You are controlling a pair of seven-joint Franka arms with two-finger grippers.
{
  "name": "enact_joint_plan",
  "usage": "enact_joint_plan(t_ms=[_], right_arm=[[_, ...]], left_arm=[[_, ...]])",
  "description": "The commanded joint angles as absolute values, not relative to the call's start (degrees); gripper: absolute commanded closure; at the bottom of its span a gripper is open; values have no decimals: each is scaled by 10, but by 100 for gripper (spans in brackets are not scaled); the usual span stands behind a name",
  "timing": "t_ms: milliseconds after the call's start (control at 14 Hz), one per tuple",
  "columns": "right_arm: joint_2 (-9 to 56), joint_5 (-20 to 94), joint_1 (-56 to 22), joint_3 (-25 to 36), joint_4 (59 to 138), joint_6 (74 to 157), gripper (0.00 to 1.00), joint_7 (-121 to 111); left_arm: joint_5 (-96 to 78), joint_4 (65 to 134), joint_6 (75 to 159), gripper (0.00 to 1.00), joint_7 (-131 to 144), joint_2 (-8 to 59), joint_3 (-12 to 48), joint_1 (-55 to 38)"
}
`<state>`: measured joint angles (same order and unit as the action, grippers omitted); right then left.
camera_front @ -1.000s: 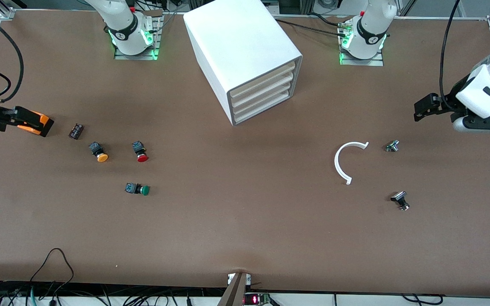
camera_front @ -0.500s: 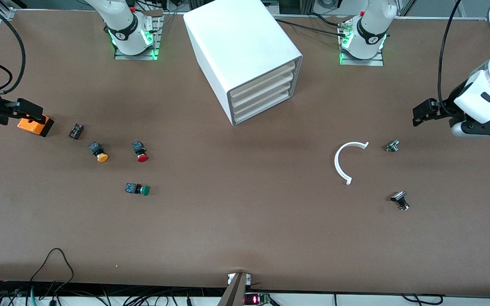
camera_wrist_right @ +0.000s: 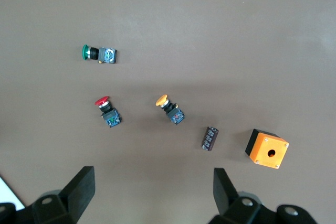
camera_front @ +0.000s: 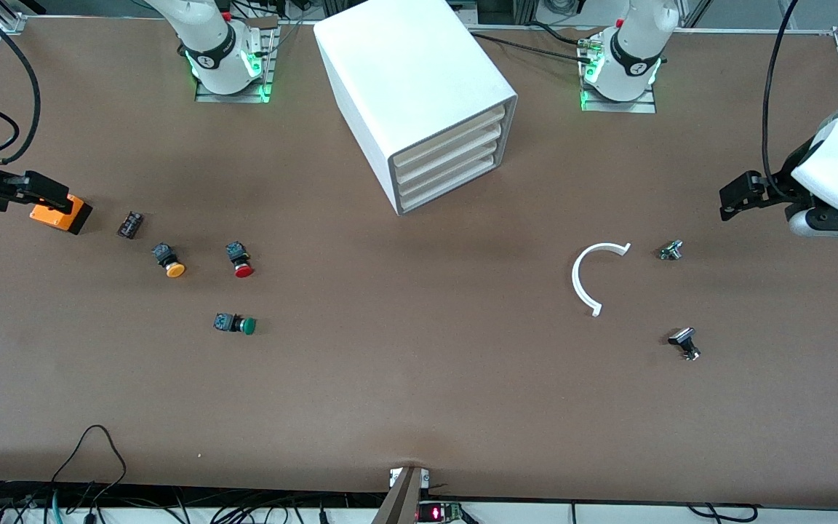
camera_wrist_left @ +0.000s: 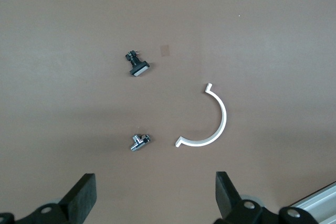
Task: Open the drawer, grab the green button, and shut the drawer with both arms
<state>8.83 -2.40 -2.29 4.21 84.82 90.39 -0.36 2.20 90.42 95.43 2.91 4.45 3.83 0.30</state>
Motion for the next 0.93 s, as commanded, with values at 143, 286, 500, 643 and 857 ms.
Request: enact_joint_plan(t_ms=[143, 286, 500, 643, 857], right_arm=[[84, -18, -18, 47, 853, 911, 0, 9], [84, -19, -17, 52, 853, 910, 0, 7], [66, -18, -17, 71, 850, 877, 0, 4], [42, -11, -17, 84, 850, 873, 0, -2], [40, -6, -17, 83, 849, 836, 0, -3]], left_arm=[[32, 883, 945, 0, 23, 54, 44, 6], [32, 884, 944, 0, 22, 54, 43, 7], [32, 885, 938, 0, 24, 54, 43, 7], [32, 885, 937, 0, 24, 54, 43, 7], [32, 884, 935, 0, 25, 54, 43, 7]])
